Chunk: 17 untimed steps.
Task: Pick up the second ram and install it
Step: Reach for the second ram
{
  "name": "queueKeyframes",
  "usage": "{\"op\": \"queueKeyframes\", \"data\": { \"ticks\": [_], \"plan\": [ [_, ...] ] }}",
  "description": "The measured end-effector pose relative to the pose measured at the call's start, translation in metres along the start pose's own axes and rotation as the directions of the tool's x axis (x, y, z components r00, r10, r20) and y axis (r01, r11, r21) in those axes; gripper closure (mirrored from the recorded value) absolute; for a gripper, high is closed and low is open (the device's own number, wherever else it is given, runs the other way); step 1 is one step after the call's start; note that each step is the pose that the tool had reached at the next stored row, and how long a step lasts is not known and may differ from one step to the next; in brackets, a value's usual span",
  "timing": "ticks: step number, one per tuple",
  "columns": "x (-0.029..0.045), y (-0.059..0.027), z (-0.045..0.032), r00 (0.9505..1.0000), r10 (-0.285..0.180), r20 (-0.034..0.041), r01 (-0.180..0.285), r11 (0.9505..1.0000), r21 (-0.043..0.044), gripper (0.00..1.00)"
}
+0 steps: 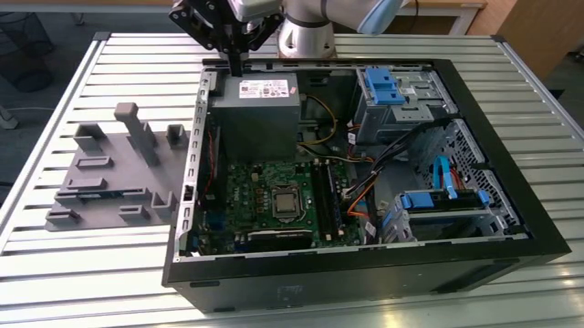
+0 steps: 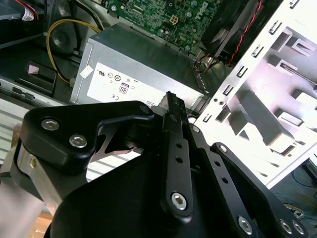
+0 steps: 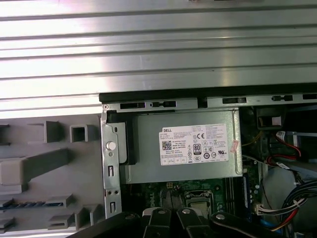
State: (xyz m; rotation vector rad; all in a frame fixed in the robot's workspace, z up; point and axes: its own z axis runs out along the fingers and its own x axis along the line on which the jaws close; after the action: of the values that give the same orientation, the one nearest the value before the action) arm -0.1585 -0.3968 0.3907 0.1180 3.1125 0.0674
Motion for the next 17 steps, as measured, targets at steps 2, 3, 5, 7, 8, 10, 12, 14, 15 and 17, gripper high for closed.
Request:
{"op": "queueKeyframes", "data": {
  "ticks": [2,3,5,7,8,10,12,14,15,17],
  "plan": [
    [0.0007,0.0000,0.0000,1.0000,0.000,0.0000,0.000,1.0000,0.0000,0.89],
    [0.0011,-0.0001,0.0001,1.0000,0.000,0.0000,0.000,1.0000,0.0000,0.89],
    [0.0017,-0.0001,0.0001,1.0000,0.000,0.0000,0.000,1.0000,0.0000,0.89],
    [0.0024,-0.0002,0.0002,1.0000,0.000,0.0000,0.000,1.0000,0.0000,0.89],
    [0.0027,-0.0002,0.0002,1.0000,0.000,0.0000,0.000,1.0000,0.0000,0.89],
    [0.0034,-0.0003,0.0002,1.0000,0.000,0.0000,0.000,1.0000,0.0000,0.89],
    [0.0042,-0.0003,0.0003,1.0000,0.000,0.0000,0.000,1.0000,0.0000,0.89],
    [0.0050,-0.0004,0.0003,1.0000,0.000,0.0000,0.000,1.0000,0.0000,0.89],
    [0.0054,-0.0004,0.0004,1.0000,0.000,0.0000,0.000,1.0000,0.0000,0.89],
    [0.0063,-0.0005,0.0005,1.0000,0.000,0.0001,0.000,1.0000,0.0000,0.89]
  ]
}}
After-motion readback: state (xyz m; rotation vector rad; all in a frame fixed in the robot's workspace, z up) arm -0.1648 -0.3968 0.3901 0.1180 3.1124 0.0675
